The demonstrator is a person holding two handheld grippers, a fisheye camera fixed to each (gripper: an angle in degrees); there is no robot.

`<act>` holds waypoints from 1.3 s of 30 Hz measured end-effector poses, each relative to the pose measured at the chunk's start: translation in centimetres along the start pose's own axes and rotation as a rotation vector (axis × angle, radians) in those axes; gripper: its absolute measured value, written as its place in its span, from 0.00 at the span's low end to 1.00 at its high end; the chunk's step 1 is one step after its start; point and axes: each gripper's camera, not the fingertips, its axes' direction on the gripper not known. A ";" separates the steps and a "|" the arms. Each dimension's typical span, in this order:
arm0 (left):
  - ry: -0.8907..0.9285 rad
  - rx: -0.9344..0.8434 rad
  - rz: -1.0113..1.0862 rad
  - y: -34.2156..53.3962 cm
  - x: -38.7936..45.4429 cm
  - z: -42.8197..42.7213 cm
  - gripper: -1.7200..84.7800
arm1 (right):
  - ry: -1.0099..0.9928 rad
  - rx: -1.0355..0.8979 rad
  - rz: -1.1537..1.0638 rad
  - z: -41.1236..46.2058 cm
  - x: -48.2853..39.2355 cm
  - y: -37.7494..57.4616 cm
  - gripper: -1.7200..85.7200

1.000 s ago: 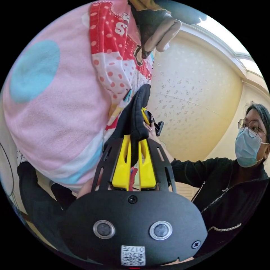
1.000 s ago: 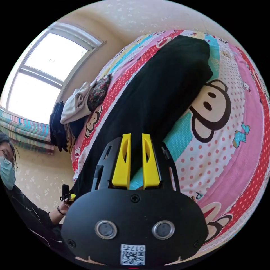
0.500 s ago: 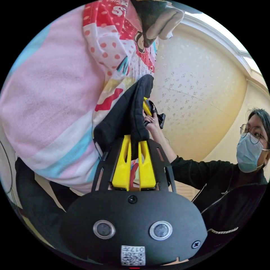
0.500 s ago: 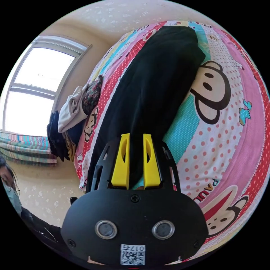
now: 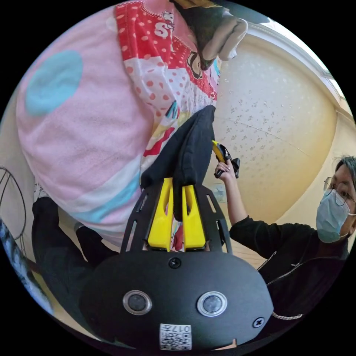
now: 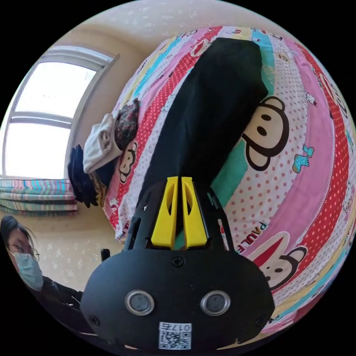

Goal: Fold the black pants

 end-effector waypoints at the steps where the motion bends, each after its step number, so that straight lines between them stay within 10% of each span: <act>1: 0.002 0.016 0.018 0.2 -1.1 0.3 0.07 | -0.008 0.003 0.029 0.6 0.9 0.3 0.05; 5: 0.059 0.046 0.072 0.9 -1.8 0.0 0.07 | -0.397 0.188 0.214 0.2 6.1 4.1 0.07; 14: -0.212 -0.130 0.360 3.0 4.6 -2.4 0.04 | -0.347 -0.051 -0.099 -2.0 -1.4 14.9 0.14; 22: -0.287 -0.054 0.756 -2.4 12.6 -0.5 0.17 | -0.611 -0.045 0.236 2.7 -2.4 24.7 0.18; 39: -0.415 -0.367 0.571 -6.9 7.0 11.1 0.13 | -0.494 -0.055 0.164 3.0 -13.6 24.7 0.07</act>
